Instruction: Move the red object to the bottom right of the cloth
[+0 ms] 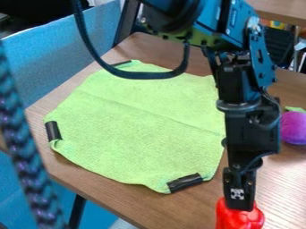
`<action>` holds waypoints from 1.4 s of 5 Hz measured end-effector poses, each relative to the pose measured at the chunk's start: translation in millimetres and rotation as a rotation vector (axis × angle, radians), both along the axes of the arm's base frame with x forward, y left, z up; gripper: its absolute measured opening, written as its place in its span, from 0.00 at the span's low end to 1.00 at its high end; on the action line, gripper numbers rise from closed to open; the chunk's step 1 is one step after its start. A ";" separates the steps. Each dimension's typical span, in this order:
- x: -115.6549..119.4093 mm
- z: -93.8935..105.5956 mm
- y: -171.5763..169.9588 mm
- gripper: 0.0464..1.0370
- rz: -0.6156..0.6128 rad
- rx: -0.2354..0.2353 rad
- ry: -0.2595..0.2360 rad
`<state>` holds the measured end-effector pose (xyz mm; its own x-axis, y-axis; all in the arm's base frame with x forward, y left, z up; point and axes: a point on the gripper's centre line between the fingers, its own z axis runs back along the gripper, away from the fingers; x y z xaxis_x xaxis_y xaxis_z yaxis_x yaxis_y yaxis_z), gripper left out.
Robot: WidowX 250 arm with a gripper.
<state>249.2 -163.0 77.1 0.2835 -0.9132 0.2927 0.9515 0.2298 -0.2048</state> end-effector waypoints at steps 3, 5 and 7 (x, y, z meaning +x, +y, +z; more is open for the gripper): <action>6.7 -8.3 -3.0 0.05 0.017 0.015 -0.014; 33.5 7.1 13.0 0.04 0.104 -0.007 -0.041; 59.5 24.9 39.3 0.04 0.177 0.043 -0.099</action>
